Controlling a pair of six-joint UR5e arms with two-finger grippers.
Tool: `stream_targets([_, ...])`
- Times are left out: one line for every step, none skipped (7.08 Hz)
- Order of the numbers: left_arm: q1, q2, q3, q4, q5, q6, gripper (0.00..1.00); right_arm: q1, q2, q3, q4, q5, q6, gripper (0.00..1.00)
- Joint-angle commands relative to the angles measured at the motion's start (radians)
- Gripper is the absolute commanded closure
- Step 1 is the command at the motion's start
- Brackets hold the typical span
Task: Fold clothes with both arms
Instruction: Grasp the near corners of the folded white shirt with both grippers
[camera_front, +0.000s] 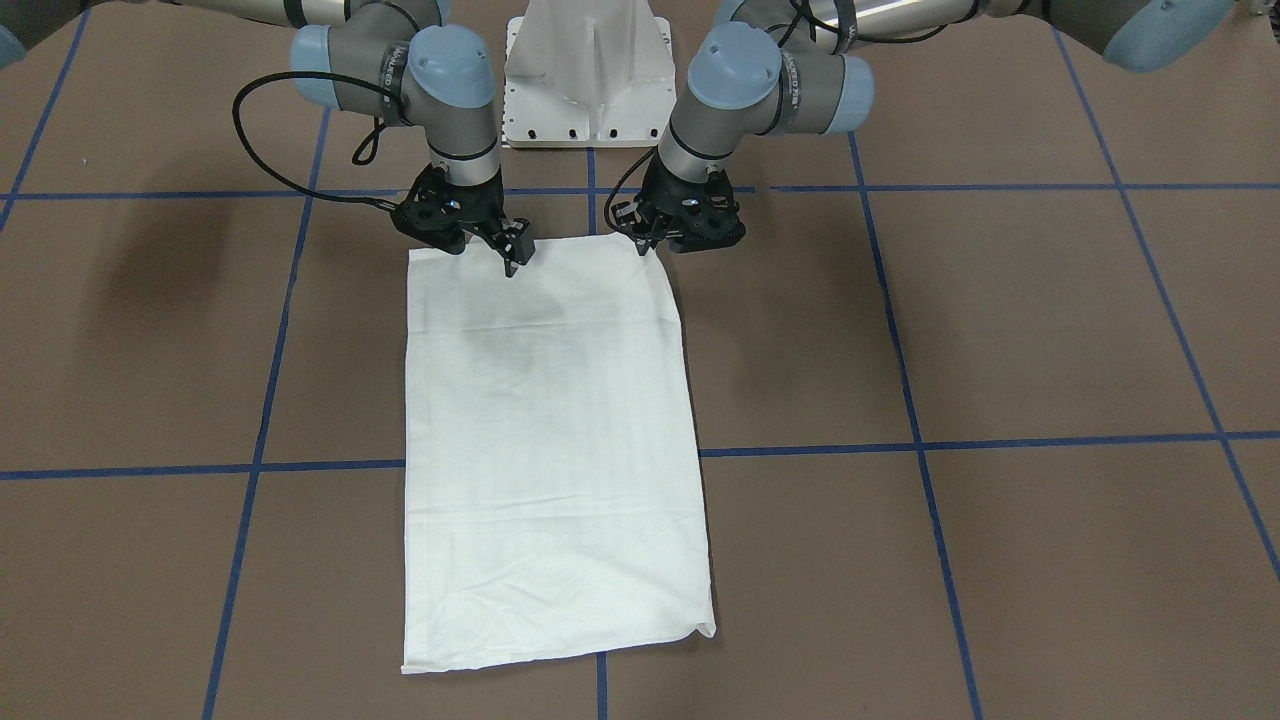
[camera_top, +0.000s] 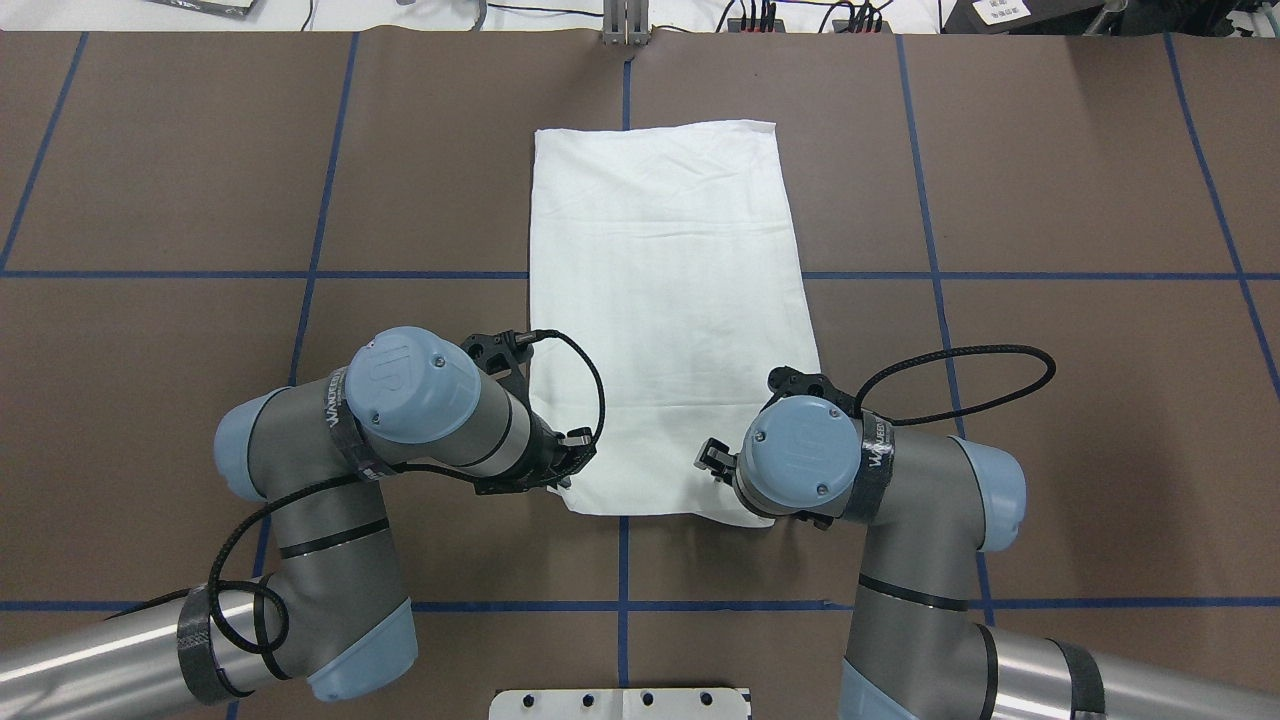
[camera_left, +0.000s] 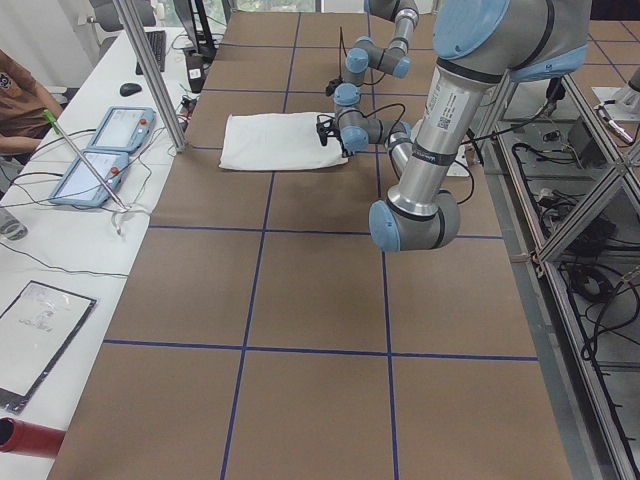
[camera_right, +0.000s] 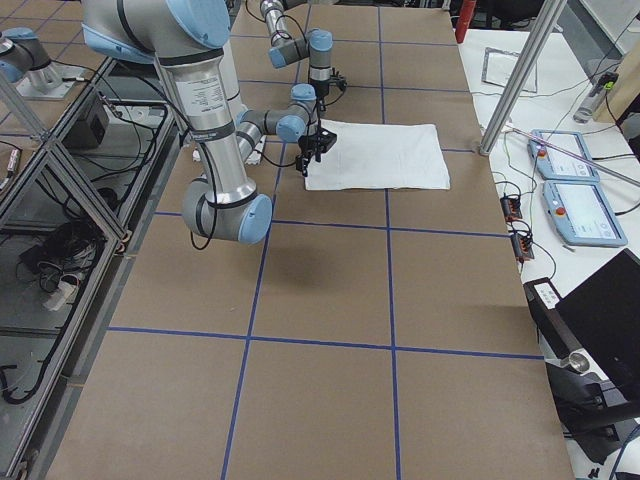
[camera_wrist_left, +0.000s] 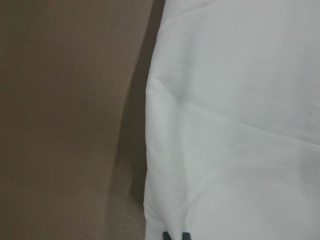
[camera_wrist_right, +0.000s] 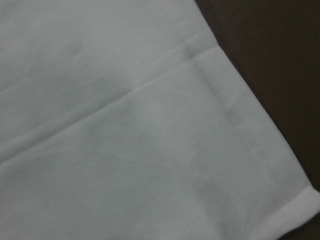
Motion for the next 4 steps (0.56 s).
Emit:
stream_targets([0.0, 0.0, 0.003, -0.001, 0.0, 0.002, 1.0, -0.004, -0.001, 0.003, -0.003, 0.002, 0.011, 0.0])
stream_targets([0.0, 0.0, 0.004, -0.001, 0.0, 0.005, 1.0, -0.015, -0.004, 0.001, -0.003, 0.002, 0.021, 0.0])
stream_targets([0.0, 0.0, 0.004, -0.003, 0.0, 0.006, 1.0, -0.018, -0.004, 0.011, -0.005, 0.002, 0.029, 0.0])
stream_targets([0.0, 0.0, 0.006, -0.003, 0.0, 0.006, 1.0, -0.024, -0.006, 0.011, -0.005, 0.0, 0.041, 0.0])
